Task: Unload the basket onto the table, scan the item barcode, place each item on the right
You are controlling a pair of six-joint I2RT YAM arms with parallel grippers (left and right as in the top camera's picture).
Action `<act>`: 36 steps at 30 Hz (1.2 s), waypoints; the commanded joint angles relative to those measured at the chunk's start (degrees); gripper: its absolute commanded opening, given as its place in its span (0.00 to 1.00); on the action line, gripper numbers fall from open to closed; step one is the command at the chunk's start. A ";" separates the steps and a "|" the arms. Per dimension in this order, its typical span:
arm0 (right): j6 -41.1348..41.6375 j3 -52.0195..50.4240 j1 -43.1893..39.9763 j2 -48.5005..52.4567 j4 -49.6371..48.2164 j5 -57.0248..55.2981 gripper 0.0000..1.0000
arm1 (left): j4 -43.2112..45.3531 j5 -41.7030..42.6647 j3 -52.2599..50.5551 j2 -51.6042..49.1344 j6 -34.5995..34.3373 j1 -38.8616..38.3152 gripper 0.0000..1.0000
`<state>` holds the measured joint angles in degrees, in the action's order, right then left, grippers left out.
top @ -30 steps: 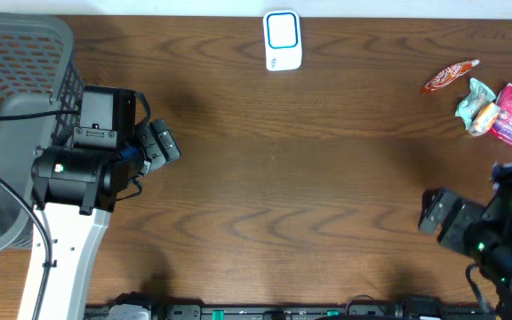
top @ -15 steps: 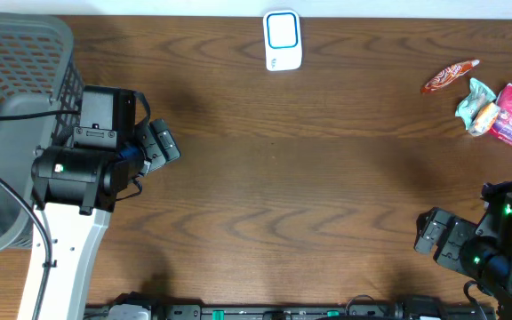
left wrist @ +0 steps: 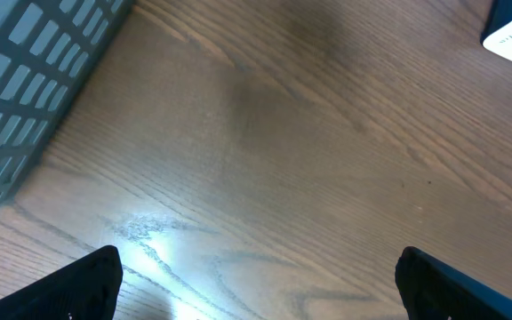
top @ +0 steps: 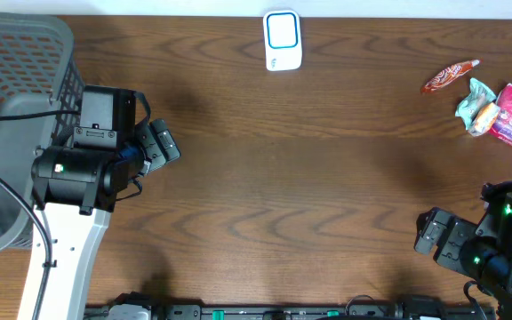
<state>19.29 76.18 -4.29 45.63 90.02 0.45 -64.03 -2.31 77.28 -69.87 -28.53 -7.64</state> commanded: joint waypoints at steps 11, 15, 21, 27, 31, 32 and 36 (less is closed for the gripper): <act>-2.47 -0.94 0.33 -5.01 -8.17 0.50 0.99 | 0.00 -0.76 0.59 0.31 -0.28 0.24 0.98; -8.39 -3.67 0.59 -8.41 -13.44 6.80 0.99 | 0.00 -0.76 0.59 0.31 -0.28 0.24 0.98; -10.40 -14.99 2.14 -15.50 -26.18 11.23 0.99 | 0.00 -0.76 0.59 0.31 -0.28 0.24 0.98; -10.38 -28.33 4.22 -23.19 -42.69 17.53 0.99 | 0.00 -0.76 0.59 0.31 -0.28 0.24 0.98; -10.38 -36.72 4.55 -28.59 -53.09 19.87 0.99 | 0.00 -0.76 0.59 0.31 -0.26 0.24 0.98; -10.38 -38.66 4.55 -29.90 -55.15 20.22 0.99 | 0.00 -0.76 0.59 0.31 -0.28 0.24 0.98; -10.10 -47.50 4.55 -35.36 -64.37 21.94 0.99 | 0.00 -0.76 0.59 0.31 -0.26 0.24 0.98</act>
<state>9.56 33.98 -0.19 13.67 29.21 19.29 -64.03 -2.31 77.28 -69.87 -28.53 -7.64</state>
